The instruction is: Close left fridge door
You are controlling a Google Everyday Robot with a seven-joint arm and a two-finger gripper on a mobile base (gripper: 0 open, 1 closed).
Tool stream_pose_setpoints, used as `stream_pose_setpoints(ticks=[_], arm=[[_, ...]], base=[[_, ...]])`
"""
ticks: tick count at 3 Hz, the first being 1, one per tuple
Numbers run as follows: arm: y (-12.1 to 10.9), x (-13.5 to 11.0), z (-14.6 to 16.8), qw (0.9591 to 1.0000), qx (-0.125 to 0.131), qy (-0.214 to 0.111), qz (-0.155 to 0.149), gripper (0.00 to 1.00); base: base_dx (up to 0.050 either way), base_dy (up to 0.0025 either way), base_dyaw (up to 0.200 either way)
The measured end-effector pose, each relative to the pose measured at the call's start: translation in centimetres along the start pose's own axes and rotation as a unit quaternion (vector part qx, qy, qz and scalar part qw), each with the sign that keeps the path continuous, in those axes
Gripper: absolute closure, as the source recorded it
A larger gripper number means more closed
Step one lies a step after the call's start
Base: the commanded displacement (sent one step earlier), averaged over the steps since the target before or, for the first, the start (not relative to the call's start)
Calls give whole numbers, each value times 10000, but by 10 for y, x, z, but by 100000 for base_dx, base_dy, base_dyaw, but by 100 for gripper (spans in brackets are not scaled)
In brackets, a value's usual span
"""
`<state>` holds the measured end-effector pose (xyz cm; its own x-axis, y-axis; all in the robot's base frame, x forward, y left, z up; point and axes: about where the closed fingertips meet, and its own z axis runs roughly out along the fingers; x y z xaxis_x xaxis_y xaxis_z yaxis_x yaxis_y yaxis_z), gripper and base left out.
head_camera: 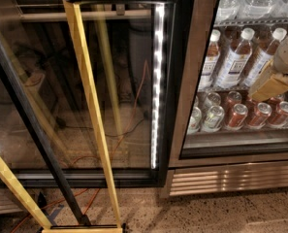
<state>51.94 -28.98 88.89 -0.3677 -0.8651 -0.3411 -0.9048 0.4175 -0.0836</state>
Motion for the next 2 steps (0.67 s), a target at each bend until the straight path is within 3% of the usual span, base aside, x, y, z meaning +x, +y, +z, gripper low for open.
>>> stream_pose_setpoints(ticks=[1,2], arm=[[0,0,0,10000,0,0,0,100],[0,0,0,10000,0,0,0,100]], base=[[-5008,14,-99],[0,0,0]])
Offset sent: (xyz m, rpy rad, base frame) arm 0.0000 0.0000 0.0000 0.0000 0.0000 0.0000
